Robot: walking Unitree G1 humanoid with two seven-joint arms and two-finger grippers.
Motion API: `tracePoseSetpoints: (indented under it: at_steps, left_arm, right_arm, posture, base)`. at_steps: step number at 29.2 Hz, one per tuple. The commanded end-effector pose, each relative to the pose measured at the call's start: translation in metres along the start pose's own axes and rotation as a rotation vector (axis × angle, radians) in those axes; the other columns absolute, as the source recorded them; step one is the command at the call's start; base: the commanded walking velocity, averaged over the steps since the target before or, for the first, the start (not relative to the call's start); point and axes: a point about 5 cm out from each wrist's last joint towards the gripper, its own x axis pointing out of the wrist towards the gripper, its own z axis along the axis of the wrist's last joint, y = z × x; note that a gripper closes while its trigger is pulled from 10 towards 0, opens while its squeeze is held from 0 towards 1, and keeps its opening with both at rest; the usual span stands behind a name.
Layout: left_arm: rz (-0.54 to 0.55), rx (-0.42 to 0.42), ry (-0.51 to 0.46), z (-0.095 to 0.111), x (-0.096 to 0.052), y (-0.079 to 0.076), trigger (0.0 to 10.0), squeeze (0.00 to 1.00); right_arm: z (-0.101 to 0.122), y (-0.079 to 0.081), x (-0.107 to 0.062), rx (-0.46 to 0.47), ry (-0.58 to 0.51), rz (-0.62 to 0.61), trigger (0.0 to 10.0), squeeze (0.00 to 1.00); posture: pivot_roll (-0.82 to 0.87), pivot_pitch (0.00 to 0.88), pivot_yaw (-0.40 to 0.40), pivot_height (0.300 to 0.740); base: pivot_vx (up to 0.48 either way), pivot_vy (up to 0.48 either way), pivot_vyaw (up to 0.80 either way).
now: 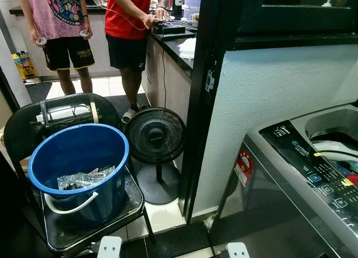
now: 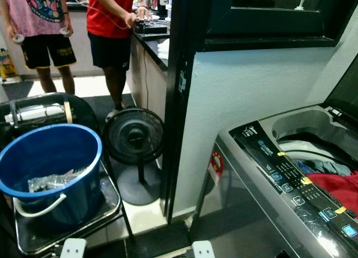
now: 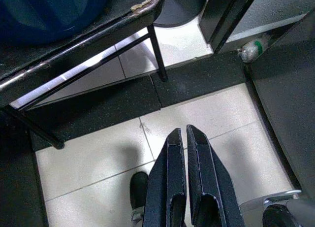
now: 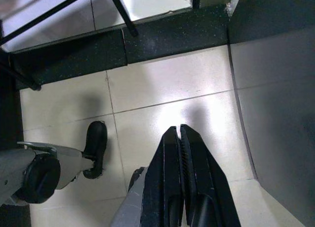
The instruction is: Clothes washing
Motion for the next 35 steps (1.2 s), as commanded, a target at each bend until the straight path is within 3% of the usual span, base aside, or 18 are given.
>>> tracePoseSetpoints:
  at_steps: [1, 5, 9, 14, 19, 21, 26, 28, 32, 34, 35]
  left_arm:
    - [0.008, -0.009, 0.039, -0.011, -0.005, 0.001, 10.0, 0.00]
    - [0.006, 0.002, 0.054, -0.015, -0.006, -0.003, 10.0, 0.00]
    - [0.016, -0.001, 0.069, -0.020, -0.008, -0.004, 10.0, 0.00]
    - [-0.112, 0.103, 0.085, -0.023, -0.008, -0.021, 10.0, 0.00]
    - [-0.125, 0.135, 0.102, -0.026, -0.009, -0.022, 10.0, 0.00]
    - [-0.154, 0.157, 0.114, -0.030, -0.011, -0.028, 10.0, 0.00]
    - [-0.147, 0.144, 0.112, -0.031, -0.011, -0.029, 10.0, 0.00]
    - [-0.124, 0.129, 0.119, -0.033, -0.012, -0.026, 10.0, 0.00]
    - [-0.139, 0.146, 0.121, -0.034, -0.013, -0.027, 10.0, 0.00]
    - [-0.099, 0.117, 0.128, -0.035, -0.014, -0.022, 10.0, 0.00]
    - [-0.099, 0.117, 0.128, -0.035, -0.014, -0.022, 10.0, 0.00]
  right_arm:
    - [-0.009, -0.001, -0.003, -0.005, 0.032, -0.005, 10.0, 0.00]
    - [-0.014, -0.002, -0.004, -0.015, 0.048, -0.007, 10.0, 0.00]
    - [-0.020, -0.001, -0.006, -0.055, 0.078, 0.013, 10.0, 0.00]
    - [-0.016, -0.003, -0.005, -0.033, 0.057, -0.005, 10.0, 0.00]
    - [-0.023, -0.002, -0.007, -0.071, 0.087, 0.001, 10.0, 0.00]
    - [-0.027, -0.004, -0.009, -0.054, 0.088, -0.004, 10.0, 0.00]
    - [-0.030, -0.005, -0.010, -0.050, 0.103, -0.001, 10.0, 0.00]
    - [-0.033, -0.005, -0.011, -0.083, 0.119, 0.011, 10.0, 0.00]
    - [-0.025, -0.006, -0.008, -0.035, 0.090, -0.011, 10.0, 0.00]
    - [-0.027, -0.001, -0.008, -0.126, 0.115, 0.041, 10.0, 0.00]
    - [-0.027, -0.001, -0.008, -0.126, 0.115, 0.041, 10.0, 0.00]
  posture:
    - [-0.01, 0.003, 0.017, 0.740]
    - [0.01, 0.005, -0.015, 0.740]
    - [-0.01, 0.013, 0.010, 0.740]
    - [0.00, 0.017, -0.010, 0.740]
    - [-0.02, 0.020, 0.024, 0.740]
    - [0.00, 0.011, -0.009, 0.740]
    - [-0.01, 0.023, -0.017, 0.740]
    - [-0.02, 0.018, 0.021, 0.740]
    - [-0.01, 0.018, -0.008, 0.740]
    - [-0.02, 0.017, 0.012, 0.740]
    - [-0.02, 0.017, 0.012, 0.740]
  base:
    - [0.000, 0.000, 0.00]
    - [0.000, 0.000, 0.00]
    - [0.000, 0.000, 0.00]
    - [0.000, 0.000, 0.00]
    - [0.000, 0.000, 0.00]
    - [0.000, 0.000, 0.00]
    - [0.000, 0.000, 0.00]
    - [0.000, 0.000, 0.00]
    - [0.000, 0.000, 0.00]
    - [0.000, 0.000, 0.00]
    - [0.000, 0.000, 0.00]
